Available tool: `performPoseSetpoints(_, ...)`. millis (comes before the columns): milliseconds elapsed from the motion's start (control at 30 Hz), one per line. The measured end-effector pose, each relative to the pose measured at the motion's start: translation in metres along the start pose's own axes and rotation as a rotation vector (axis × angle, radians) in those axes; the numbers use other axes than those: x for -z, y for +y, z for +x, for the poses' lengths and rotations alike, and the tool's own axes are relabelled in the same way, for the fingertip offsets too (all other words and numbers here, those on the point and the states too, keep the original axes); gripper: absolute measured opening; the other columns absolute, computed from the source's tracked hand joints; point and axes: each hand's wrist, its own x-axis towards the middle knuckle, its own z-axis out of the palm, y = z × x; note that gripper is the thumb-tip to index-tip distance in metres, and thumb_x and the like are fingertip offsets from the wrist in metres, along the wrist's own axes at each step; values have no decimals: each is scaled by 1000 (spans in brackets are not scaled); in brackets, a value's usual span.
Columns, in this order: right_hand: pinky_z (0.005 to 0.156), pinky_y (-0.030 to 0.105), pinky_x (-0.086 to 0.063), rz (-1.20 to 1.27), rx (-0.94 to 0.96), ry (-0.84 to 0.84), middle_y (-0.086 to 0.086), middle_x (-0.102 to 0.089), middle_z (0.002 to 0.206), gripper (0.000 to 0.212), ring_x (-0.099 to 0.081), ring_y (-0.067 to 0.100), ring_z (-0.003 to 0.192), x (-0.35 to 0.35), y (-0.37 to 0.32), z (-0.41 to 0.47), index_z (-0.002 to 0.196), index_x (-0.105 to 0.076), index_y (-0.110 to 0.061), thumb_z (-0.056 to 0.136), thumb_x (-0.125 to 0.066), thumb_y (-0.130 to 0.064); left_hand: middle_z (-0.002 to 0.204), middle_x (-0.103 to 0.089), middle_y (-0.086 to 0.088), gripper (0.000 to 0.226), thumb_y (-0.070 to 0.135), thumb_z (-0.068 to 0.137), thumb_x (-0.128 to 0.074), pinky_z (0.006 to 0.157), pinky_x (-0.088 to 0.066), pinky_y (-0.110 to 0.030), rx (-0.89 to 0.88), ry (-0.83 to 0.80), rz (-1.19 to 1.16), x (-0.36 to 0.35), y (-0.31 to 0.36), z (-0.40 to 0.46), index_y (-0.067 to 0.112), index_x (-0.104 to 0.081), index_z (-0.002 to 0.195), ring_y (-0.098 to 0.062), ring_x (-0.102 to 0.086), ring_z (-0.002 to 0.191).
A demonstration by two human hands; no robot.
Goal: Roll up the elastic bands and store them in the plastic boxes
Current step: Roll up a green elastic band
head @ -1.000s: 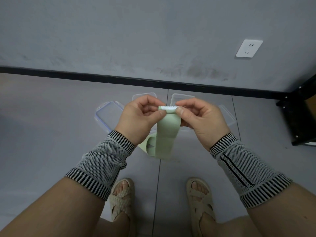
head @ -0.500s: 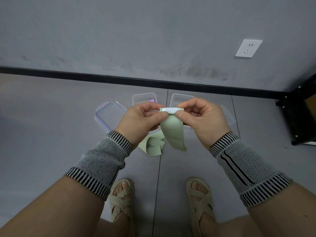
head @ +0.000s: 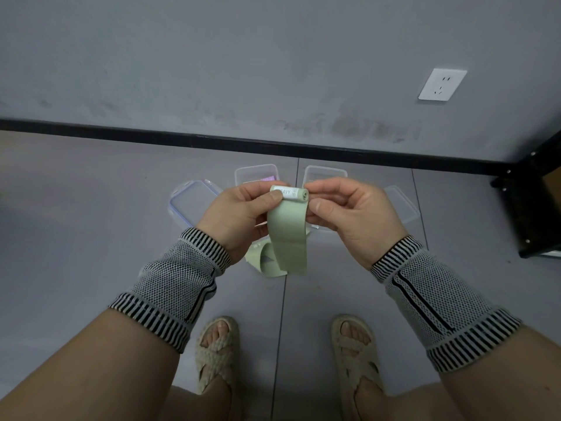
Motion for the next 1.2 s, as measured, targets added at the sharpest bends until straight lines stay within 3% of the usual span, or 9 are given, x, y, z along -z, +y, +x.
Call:
performPoseSetpoints(300, 73, 39, -58, 1, -30, 103, 9, -68, 68, 23, -65, 19, 66, 1, 3, 2, 77, -72, -16, 86, -62, 2, 88, -68, -10, 15, 7, 92, -53, 80, -52, -35, -42, 30, 48, -7, -3, 0, 10, -67, 95, -20, -62, 80)
performPoseSetpoints(433, 69, 35, -58, 36, -69, 129, 4, -71, 84, 22, -67, 19, 73, 1, 0, 3, 87, -68, -14, 87, -58, 5, 75, -63, -9, 13, 12, 90, -58, 72, -51, -34, -64, 98, 115, -12, -5, 1, 9, -64, 79, -20, -57, 70)
performPoseSetpoints(533, 75, 42, -59, -154, -25, 85, 2, -70, 91, 30, -69, 26, 79, 2, 2, 1, 87, -67, -25, 82, -64, 5, 73, -62, -12, 19, 17, 90, -61, 73, -49, -39, -74, 126, 167, -12, -7, 2, 10, -64, 73, -25, -56, 71)
performPoseSetpoints(633, 79, 49, -57, -252, -17, 91, 15, -71, 84, 27, -68, 37, 80, 1, 5, 1, 84, -67, -25, 81, -68, 2, 74, -63, -14, 19, 19, 89, -61, 70, -49, -37, -89, 139, 215, -12, -8, 1, 9, -66, 74, -24, -56, 69)
performPoseSetpoints(833, 69, 35, -58, -193, -19, 124, 12, -70, 79, 18, -68, 21, 69, 1, 3, 2, 81, -69, -17, 85, -65, 0, 74, -66, -12, 17, 22, 88, -63, 66, -53, -34, -96, 98, 213, -13, -6, -2, 6, -65, 81, -20, -61, 66)
performPoseSetpoints(900, 68, 37, -58, -153, -38, 140, 10, -70, 74, 15, -66, 21, 66, 3, 2, 3, 80, -69, -14, 86, -64, -1, 84, -70, -12, 4, 12, 85, -65, 71, -55, -37, -100, 59, 183, -15, -4, -4, 11, -64, 89, -21, -65, 75)
performPoseSetpoints(967, 69, 41, -58, -140, -45, 144, 9, -70, 72, 14, -65, 24, 65, 2, 1, 2, 79, -68, -13, 86, -63, -1, 90, -70, -13, 14, 5, 85, -65, 77, -54, -41, -137, 54, 194, -15, -4, -3, 17, -63, 93, -25, -65, 81)
performPoseSetpoints(1133, 67, 44, -57, -145, -28, 130, 13, -69, 71, 14, -63, 28, 64, -1, -1, 0, 80, -68, -12, 86, -63, -1, 86, -69, -22, 15, 4, 86, -64, 76, -53, -44, -220, 65, 296, -16, -1, -6, 19, -65, 87, -29, -62, 77)
performPoseSetpoints(1200, 67, 43, -57, -122, -30, 104, 6, -68, 68, 14, -63, 23, 63, -2, -2, 0, 87, -67, -15, 88, -61, -3, 79, -67, -22, 10, 8, 88, -62, 74, -52, -43, -214, 94, 307, -16, 0, -7, 15, -65, 81, -27, -60, 73)
